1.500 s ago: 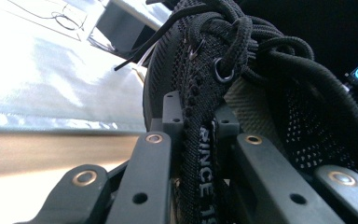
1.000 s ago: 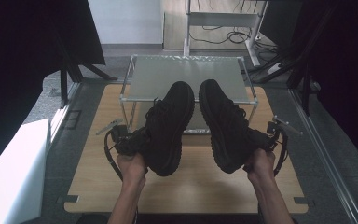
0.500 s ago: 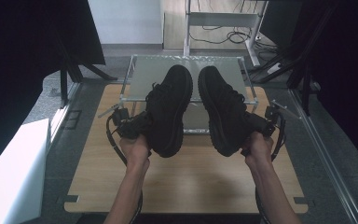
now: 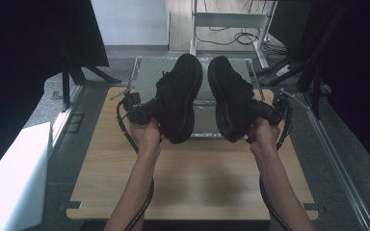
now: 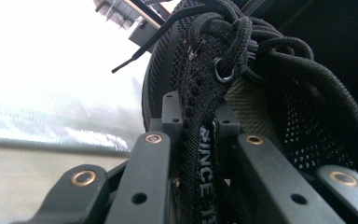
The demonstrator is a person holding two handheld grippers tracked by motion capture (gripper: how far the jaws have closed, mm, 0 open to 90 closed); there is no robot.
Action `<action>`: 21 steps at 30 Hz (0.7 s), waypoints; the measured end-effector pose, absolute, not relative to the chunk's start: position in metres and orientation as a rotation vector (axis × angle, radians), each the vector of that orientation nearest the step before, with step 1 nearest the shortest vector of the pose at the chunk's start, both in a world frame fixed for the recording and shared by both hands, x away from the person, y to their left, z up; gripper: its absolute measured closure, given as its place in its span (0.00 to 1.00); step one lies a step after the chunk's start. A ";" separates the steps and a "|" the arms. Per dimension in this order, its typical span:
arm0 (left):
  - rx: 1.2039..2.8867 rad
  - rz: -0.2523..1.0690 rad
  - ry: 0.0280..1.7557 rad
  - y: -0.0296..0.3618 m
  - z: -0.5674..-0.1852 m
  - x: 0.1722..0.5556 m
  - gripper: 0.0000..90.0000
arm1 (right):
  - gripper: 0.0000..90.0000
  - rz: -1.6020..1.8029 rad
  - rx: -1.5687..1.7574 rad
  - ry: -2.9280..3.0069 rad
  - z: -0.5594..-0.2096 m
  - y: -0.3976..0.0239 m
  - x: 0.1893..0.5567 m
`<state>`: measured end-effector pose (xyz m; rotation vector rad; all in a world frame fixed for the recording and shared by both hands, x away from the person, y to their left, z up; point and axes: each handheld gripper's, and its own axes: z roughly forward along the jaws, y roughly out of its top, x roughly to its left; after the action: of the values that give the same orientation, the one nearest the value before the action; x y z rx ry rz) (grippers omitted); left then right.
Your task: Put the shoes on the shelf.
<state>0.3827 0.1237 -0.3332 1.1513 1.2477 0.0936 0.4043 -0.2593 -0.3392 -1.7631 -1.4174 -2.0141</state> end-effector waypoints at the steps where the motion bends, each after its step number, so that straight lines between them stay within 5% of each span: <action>1: 1.150 0.095 1.255 0.123 -0.332 0.386 0.89 | 0.84 -2.012 -1.770 -1.417 -0.339 -0.259 0.406; 21: 1.172 0.221 1.379 0.121 -0.317 0.439 0.89 | 0.84 -1.948 -1.919 -1.478 -0.327 -0.248 0.464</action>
<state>0.4395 0.1210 -0.3167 1.1715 1.3791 0.2211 0.4640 -0.2476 -0.3268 -1.9194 -1.4782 -1.9482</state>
